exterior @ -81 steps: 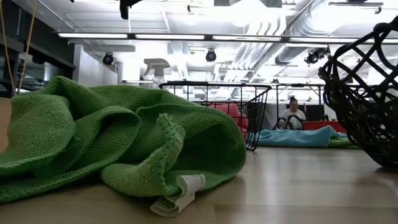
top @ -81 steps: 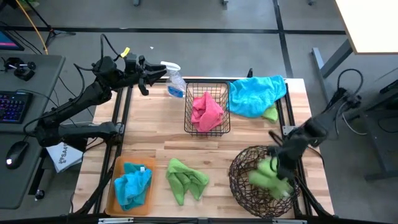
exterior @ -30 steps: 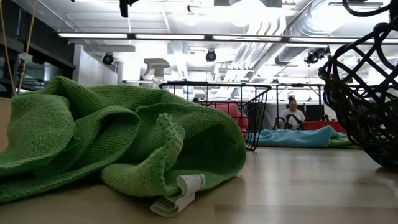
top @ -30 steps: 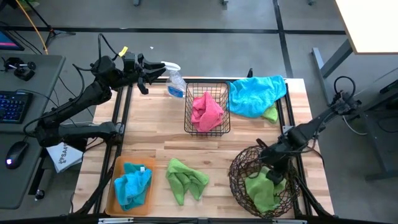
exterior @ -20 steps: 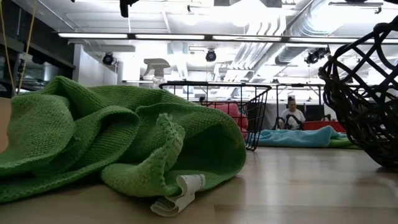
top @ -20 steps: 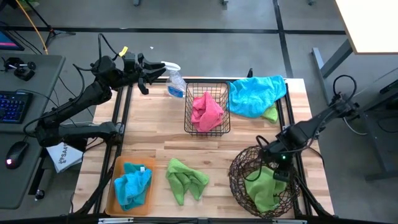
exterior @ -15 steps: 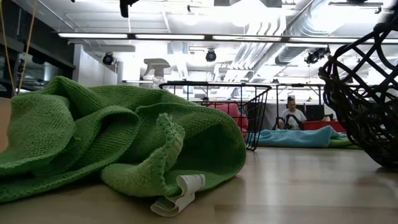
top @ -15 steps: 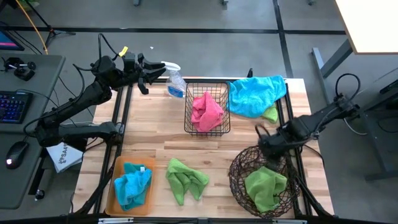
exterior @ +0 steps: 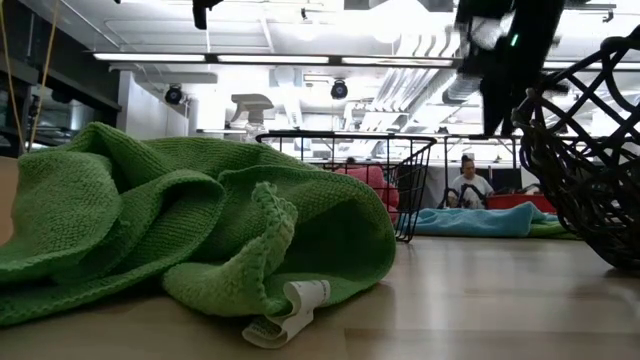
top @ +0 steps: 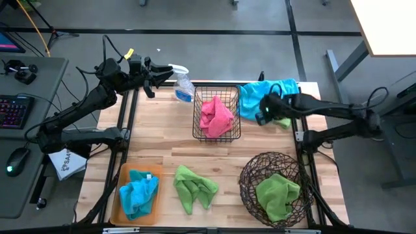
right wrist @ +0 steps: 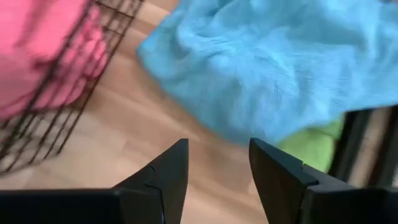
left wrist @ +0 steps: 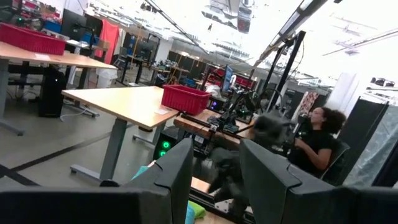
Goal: Sort microfiber towel by color & place in baskets
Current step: Put the blue towel into the orange bin
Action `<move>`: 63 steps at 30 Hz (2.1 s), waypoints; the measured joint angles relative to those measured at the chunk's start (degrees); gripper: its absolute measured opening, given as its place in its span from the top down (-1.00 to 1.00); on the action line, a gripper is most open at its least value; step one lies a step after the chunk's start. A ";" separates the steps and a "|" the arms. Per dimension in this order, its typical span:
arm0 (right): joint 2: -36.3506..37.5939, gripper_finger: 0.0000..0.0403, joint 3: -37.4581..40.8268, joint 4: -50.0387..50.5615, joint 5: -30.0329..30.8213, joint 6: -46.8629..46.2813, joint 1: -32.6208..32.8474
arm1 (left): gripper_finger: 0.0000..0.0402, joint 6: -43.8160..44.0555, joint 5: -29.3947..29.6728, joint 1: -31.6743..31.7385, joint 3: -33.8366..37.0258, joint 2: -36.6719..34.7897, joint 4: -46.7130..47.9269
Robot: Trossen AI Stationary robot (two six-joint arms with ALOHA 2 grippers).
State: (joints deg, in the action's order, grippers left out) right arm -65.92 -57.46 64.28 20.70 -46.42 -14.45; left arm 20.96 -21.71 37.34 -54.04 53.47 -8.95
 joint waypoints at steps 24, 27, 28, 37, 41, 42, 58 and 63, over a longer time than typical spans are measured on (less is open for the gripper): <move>-2.05 -0.31 22.97 -22.07 -12.18 -5.65 -26.41 | 0.40 4.47 -3.44 0.00 0.00 -0.02 0.07; -2.05 -0.31 25.02 -28.21 -11.77 -8.72 -26.41 | 0.40 4.47 -3.45 0.00 0.00 -0.02 0.07; -2.05 -0.31 25.57 -30.36 -11.44 -9.43 -26.41 | 0.40 4.49 -3.43 0.00 0.00 -0.02 0.07; -1.85 0.19 25.30 -34.81 -8.86 -9.57 -26.13 | 0.40 4.47 -3.66 0.02 0.00 -0.02 0.17; 0.74 0.89 20.72 -33.71 -9.09 -4.59 -23.95 | 0.40 3.86 -3.67 0.02 0.00 -0.02 0.17; 1.66 0.90 18.79 -33.48 -9.17 -3.80 -23.36 | 0.40 3.43 -3.67 0.02 0.00 -0.02 0.17; 8.31 0.99 -20.18 -32.75 -7.19 19.85 -8.26 | 0.41 0.95 -3.26 0.01 0.00 -0.02 0.17; 4.99 0.99 -22.40 -35.91 -7.50 20.14 -1.12 | 0.41 4.17 -1.95 -0.15 -0.02 0.45 -2.97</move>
State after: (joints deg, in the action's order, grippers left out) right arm -60.93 -79.85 28.36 13.21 -26.28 -15.58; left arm 25.13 -23.67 37.20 -54.06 53.92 -11.92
